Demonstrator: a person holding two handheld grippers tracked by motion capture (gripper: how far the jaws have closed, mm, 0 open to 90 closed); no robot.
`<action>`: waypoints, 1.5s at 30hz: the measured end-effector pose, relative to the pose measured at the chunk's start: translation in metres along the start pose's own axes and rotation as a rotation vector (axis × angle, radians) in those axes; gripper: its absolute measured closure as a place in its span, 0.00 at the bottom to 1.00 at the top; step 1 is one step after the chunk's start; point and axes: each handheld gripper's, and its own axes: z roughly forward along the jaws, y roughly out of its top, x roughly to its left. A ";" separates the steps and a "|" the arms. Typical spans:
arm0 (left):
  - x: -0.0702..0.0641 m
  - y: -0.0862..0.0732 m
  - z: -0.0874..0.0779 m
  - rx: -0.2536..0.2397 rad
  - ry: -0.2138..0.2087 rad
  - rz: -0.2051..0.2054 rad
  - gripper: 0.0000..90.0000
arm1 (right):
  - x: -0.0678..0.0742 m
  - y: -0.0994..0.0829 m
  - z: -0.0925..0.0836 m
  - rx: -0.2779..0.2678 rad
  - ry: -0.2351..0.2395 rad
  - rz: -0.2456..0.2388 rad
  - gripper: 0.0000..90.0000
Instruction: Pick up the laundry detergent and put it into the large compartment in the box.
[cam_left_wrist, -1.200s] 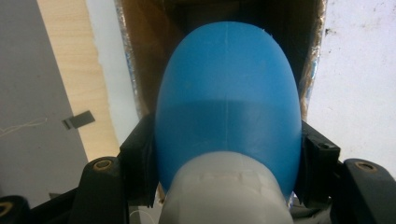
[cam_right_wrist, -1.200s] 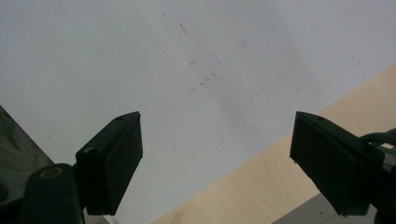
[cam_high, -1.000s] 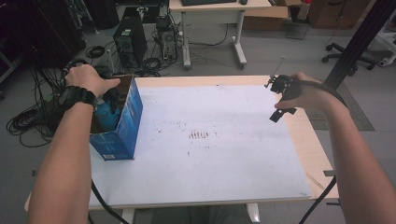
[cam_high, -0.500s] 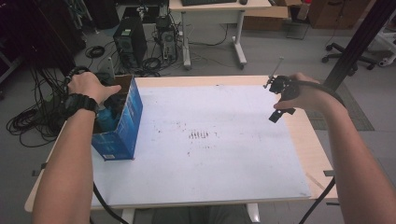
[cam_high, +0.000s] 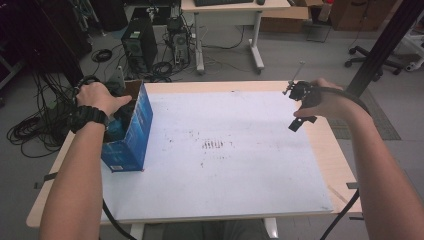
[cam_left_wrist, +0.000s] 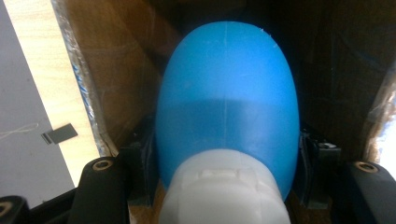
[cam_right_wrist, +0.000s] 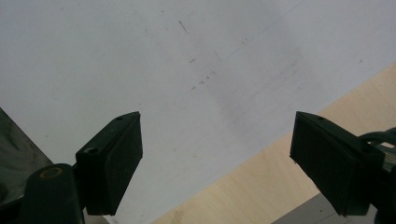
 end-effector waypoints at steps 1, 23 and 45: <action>0.000 0.000 0.000 0.002 0.001 0.001 0.41 | 0.000 0.000 0.000 0.000 0.000 0.001 0.19; -0.003 -0.006 -0.006 -0.015 0.006 0.025 0.40 | 0.002 -0.006 -0.005 -0.015 -0.002 0.001 0.19; -0.004 -0.012 -0.027 -0.033 -0.005 0.027 0.28 | 0.003 -0.007 -0.007 -0.016 -0.006 -0.001 0.19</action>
